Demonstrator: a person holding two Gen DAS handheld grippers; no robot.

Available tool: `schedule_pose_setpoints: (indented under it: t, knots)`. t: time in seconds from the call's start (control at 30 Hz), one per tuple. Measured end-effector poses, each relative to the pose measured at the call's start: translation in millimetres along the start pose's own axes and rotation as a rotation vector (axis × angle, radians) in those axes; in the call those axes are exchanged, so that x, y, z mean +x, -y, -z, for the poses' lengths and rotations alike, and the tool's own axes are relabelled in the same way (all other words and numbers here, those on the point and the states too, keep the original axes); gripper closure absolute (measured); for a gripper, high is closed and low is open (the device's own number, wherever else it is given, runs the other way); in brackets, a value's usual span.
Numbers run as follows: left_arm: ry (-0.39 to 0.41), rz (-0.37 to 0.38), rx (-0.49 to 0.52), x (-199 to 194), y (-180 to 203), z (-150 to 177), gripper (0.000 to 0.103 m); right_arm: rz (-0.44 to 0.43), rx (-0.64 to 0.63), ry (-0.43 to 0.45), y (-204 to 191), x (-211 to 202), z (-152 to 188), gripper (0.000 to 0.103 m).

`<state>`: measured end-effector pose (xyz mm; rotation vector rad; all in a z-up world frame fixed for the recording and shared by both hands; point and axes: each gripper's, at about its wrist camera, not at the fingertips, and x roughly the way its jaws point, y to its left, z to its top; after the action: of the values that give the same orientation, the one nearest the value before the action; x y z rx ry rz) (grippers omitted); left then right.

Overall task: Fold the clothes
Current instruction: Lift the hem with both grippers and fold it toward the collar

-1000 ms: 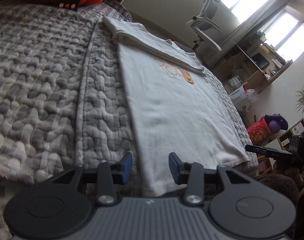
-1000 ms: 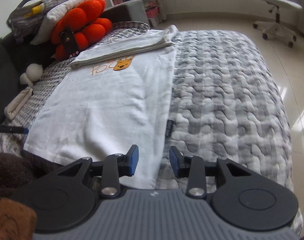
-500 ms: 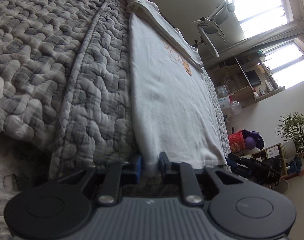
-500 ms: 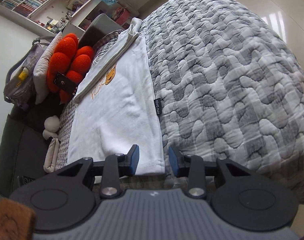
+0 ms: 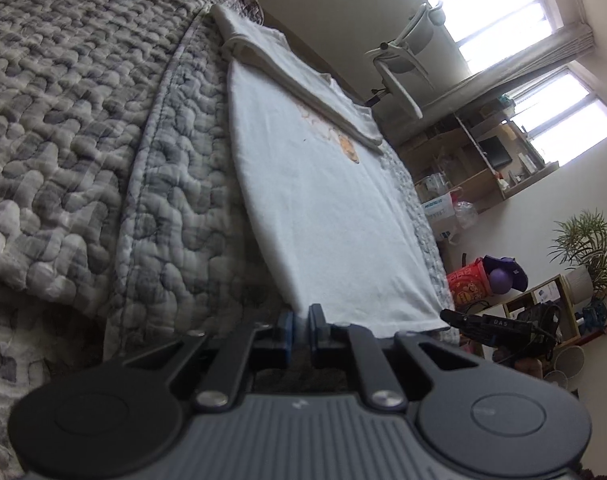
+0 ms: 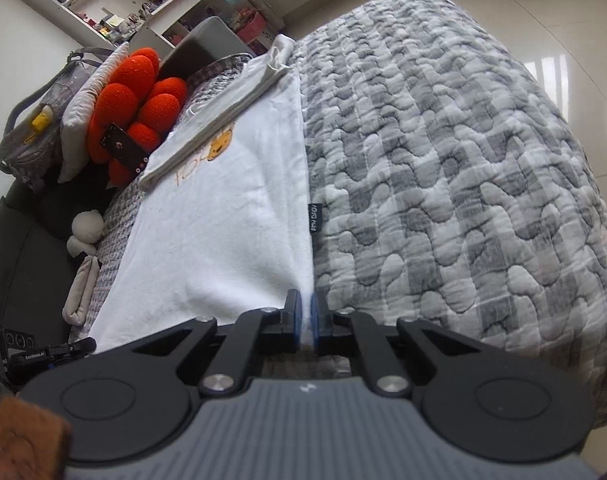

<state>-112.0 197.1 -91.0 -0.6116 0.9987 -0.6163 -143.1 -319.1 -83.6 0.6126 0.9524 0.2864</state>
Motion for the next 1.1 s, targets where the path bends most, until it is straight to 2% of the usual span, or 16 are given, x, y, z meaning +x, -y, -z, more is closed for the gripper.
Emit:
schedule_pose_setpoints:
  t: [0.1, 0.2, 0.23, 0.3, 0.5, 0.53, 0.57, 0.6, 0.63, 0.73, 0.9, 1.1]
  knots:
    - [-0.037, -0.007, -0.029, 8.2, -17.1, 2.9, 0.09, -0.031, 0.021, 0.002, 6.3, -1.0, 2.1, 0.095]
    - [-0.052, 0.009, -0.034, 7.6, -26.8, 2.9, 0.072, -0.042, -0.004, -0.009, 3.3, -7.7, 1.8, 0.08]
    - [-0.051, 0.021, -0.029, 5.7, -27.7, 1.4, 0.064, -0.047, -0.013, -0.019, 2.0, -8.7, 1.4, 0.071]
    - [-0.063, 0.039, -0.031, 7.9, -29.6, -1.7, 0.061, -0.06, -0.024, -0.039, -0.4, -7.1, 0.5, 0.066]
    - [-0.124, 0.053, -0.028, 26.6, -27.4, -2.5, 0.064, -0.116, -0.028, -0.079, -4.7, 5.0, -2.3, 0.067]
    - [-0.131, 0.056, -0.023, 28.8, -25.4, -1.8, 0.07, -0.117, -0.036, -0.086, -6.1, 6.4, -2.4, 0.069]
    - [-0.137, 0.059, -0.021, 30.1, -24.4, -1.6, 0.08, -0.114, -0.045, -0.096, -7.4, 7.6, -2.7, 0.078]
    - [-0.143, 0.061, -0.022, 30.7, -24.5, -1.6, 0.086, -0.108, -0.054, -0.106, -8.5, 8.8, -2.9, 0.082]
    - [-0.149, 0.064, -0.023, 31.2, -24.5, -1.7, 0.087, -0.107, -0.058, -0.113, -8.4, 9.0, -3.6, 0.088]
    - [-0.142, 0.076, -0.025, 28.2, -22.1, -3.2, 0.092, -0.134, -0.047, -0.114, -5.4, 5.6, -6.1, 0.094]
    - [-0.077, 0.151, -0.027, 12.6, -14.0, -9.1, 0.094, -0.187, -0.034, -0.085, -4.8, -3.8, -10.0, 0.094]
    - [0.047, 0.257, -0.066, -6.0, -6.5, -25.1, 0.094, -0.276, 0.014, 0.009, -9.3, -15.1, -25.9, 0.094]
